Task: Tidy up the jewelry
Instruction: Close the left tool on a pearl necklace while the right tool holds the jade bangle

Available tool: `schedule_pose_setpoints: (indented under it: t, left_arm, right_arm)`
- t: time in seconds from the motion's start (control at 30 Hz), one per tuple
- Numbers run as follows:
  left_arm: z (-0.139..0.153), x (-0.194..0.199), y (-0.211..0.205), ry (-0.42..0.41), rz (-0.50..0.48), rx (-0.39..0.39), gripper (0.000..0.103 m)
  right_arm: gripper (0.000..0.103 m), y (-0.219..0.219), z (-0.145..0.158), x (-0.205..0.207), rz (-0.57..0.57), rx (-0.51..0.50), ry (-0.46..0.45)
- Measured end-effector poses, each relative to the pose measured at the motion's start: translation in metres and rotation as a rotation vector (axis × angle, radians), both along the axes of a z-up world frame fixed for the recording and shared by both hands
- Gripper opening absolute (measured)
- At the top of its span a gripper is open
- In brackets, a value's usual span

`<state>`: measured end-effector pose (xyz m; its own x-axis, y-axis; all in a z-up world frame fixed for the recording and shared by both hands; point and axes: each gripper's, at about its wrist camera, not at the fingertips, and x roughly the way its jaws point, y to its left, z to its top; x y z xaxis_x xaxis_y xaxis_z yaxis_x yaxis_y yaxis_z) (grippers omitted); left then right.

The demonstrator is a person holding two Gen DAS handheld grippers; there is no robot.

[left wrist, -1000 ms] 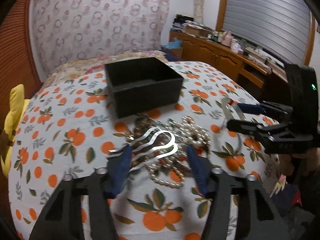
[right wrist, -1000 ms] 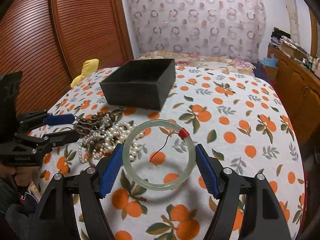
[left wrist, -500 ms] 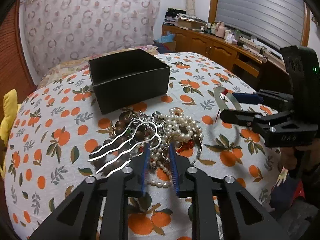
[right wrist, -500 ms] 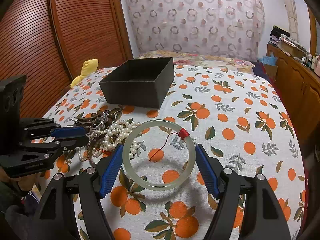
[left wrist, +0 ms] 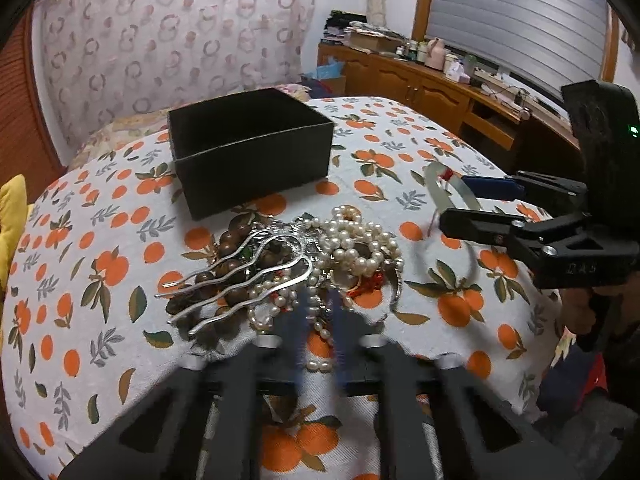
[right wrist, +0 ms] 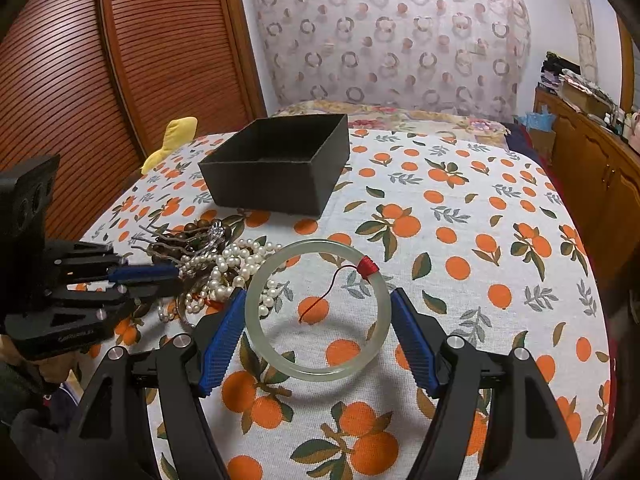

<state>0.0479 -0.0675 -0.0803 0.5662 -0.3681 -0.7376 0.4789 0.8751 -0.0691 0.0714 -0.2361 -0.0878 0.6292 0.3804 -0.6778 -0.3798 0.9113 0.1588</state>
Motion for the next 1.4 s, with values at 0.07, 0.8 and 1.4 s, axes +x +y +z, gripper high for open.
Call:
schedule_pose_setpoints:
  t: [0.07, 0.8, 1.4]
  left_arm:
    - [0.005, -0.003, 0.001, -0.012, -0.005, -0.013, 0.004]
    - [0.036, -0.015, 0.002, -0.042, -0.039, -0.025, 0.002]
    - [-0.005, 0.007, -0.001, 0.057, -0.048, -0.012, 0.014]
  right_arm:
    - [0.075, 0.0, 0.0, 0.0, 0.0, -0.001, 0.0]
    - [0.075, 0.002, 0.003, -0.001, 0.009, 0.004, 0.001]
    - [0.075, 0.001, -0.006, -0.003, 0.007, 0.003, 0.016]
